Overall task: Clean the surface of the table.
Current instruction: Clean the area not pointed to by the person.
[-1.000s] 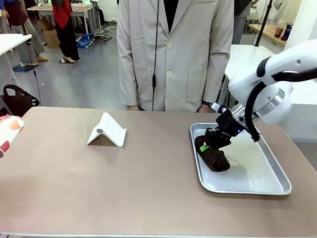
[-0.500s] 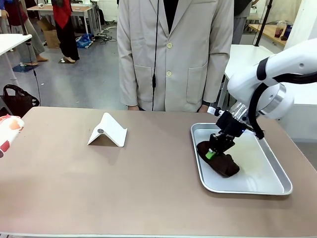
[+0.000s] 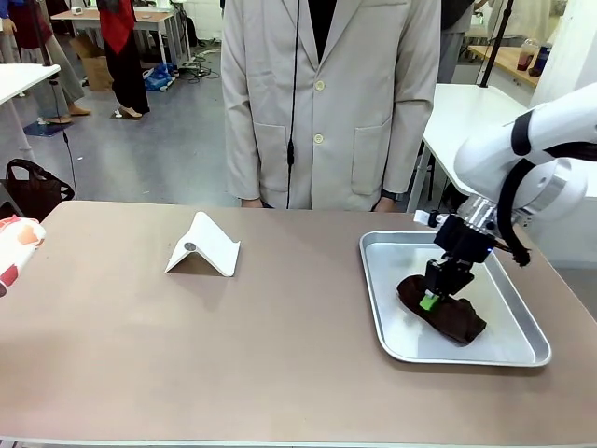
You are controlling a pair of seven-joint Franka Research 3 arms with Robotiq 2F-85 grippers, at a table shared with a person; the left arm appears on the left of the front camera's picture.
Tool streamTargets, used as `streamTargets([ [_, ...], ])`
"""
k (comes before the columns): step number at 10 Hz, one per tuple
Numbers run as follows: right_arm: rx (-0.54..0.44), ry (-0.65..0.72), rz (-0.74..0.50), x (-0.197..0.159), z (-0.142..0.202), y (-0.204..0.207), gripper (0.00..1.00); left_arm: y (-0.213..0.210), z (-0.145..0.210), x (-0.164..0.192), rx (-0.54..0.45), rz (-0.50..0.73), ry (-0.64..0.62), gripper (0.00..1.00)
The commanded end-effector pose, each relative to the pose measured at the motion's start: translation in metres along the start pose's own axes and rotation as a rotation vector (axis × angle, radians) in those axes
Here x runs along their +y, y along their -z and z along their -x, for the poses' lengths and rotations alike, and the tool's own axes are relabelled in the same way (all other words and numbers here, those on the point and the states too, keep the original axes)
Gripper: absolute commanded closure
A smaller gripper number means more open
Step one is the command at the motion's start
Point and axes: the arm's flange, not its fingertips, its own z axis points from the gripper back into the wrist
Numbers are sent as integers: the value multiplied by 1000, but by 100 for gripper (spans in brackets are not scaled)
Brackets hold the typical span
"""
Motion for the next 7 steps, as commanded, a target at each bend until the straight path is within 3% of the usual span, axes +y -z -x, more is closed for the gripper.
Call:
streamTargets([
  [1,-64,84,41,-36,20,-1,98,1,1,-5,0,4,1,78],
  [3,-266,165,33,-47,21,-12,98,1,1,-5,0,4,1,78],
  [7,-569,209,-210,-53,24,-32,98,1,1,-5,0,4,1,78],
])
